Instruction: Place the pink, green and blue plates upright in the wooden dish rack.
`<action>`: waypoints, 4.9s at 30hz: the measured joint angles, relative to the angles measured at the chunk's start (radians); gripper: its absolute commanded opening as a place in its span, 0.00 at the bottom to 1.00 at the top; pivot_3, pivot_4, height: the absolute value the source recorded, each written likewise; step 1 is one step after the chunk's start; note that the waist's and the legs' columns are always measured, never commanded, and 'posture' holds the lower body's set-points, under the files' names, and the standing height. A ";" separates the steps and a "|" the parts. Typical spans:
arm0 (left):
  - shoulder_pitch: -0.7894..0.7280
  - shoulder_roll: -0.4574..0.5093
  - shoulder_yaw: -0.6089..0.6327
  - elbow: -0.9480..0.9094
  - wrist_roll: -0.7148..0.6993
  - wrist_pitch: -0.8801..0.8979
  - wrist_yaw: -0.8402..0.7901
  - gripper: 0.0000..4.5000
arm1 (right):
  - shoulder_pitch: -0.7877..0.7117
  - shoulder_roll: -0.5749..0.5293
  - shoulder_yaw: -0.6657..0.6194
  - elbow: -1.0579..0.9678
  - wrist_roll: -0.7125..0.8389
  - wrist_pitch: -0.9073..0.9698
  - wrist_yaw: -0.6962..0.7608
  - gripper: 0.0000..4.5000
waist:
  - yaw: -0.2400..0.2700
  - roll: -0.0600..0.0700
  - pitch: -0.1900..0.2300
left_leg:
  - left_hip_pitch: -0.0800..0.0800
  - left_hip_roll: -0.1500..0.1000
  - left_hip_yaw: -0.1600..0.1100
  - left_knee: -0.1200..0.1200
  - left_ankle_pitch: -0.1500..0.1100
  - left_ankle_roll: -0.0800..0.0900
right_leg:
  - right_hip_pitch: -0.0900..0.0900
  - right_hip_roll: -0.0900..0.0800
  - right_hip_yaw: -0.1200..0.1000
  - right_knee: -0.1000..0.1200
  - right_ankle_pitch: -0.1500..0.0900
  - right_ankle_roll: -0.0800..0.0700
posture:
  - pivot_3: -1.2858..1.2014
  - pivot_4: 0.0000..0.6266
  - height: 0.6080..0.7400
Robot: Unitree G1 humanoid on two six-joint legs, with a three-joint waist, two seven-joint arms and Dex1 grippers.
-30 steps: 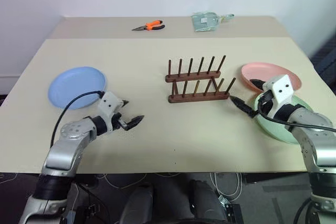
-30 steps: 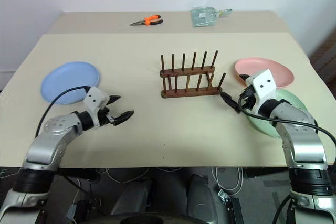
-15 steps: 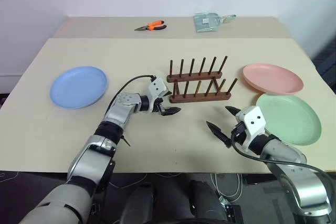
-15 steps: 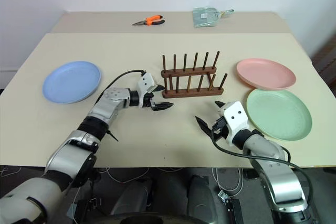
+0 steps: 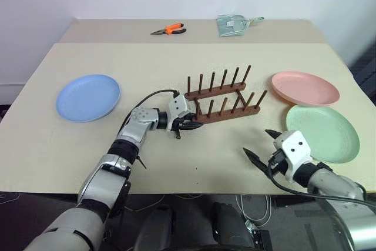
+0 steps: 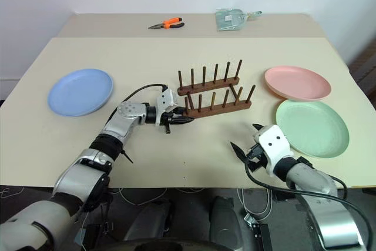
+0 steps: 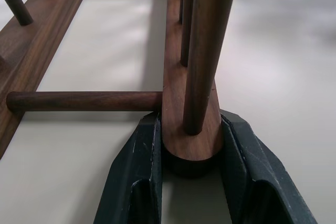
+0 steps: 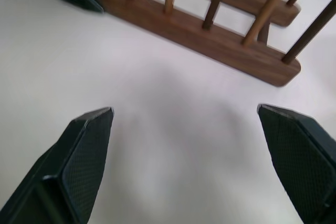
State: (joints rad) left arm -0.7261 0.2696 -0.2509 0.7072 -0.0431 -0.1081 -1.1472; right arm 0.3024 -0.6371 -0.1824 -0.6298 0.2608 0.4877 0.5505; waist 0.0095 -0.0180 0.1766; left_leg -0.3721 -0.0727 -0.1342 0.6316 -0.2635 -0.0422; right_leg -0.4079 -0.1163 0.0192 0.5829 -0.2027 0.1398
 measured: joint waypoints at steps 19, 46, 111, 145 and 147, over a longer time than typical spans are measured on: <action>0.320 0.298 0.028 -0.624 -0.118 0.431 -0.088 0.37 | 0.029 -0.065 -0.009 0.029 -0.006 0.010 0.093 0.00 | -0.022 0.002 -0.002 | 0.001 0.002 -0.001 -0.001 0.000 0.000 | 0.000 0.000 0.000 0.001 -0.002 -0.003 | 0.52 0.24 1.00; 0.269 -0.008 0.026 -0.545 0.011 0.431 0.545 0.26 | -0.442 -0.027 0.200 0.455 -0.326 -0.161 -0.084 0.52 | 0.001 0.003 -0.004 | 0.000 -0.001 -0.001 0.001 0.000 0.000 | 0.000 0.000 0.000 0.001 0.002 -0.003 | 0.52 0.24 1.00; 0.383 0.067 0.027 -0.835 -0.145 0.487 0.380 0.26 | -0.680 -0.063 -0.235 0.370 0.549 0.158 -0.166 0.74 | 0.010 0.005 -0.003 | -0.002 -0.001 -0.002 0.001 0.000 0.001 | 0.000 0.000 0.000 -0.001 0.001 -0.003 | 0.52 0.24 1.00; 0.353 0.074 -0.030 -0.774 -0.143 0.446 0.322 0.26 | -0.499 -0.029 -0.256 0.239 0.114 0.025 -0.235 0.01 | -0.005 0.007 -0.003 | 0.000 0.001 0.003 0.002 -0.001 0.002 | 0.000 0.000 0.002 0.000 0.000 -0.002 | 0.52 0.24 1.00; 0.350 0.075 -0.013 -0.763 -0.143 0.438 0.328 0.26 | -0.675 0.011 -0.334 0.181 0.345 0.094 -0.265 0.01 | -0.005 0.007 -0.003 | 0.000 0.001 0.002 0.001 -0.001 0.002 | -0.001 0.000 0.002 0.000 0.001 -0.003 | 0.52 0.24 1.00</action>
State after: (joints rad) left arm -0.3757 0.3444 -0.2640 -0.0556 -0.1865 0.3300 -0.8197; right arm -0.3730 -0.6259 -0.5166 -0.4493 0.6056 0.5815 0.2853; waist 0.0046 -0.0107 0.1736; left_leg -0.3725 -0.0718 -0.1325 0.6326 -0.2647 -0.0397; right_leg -0.4087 -0.1161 0.0212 0.5828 -0.2014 0.1363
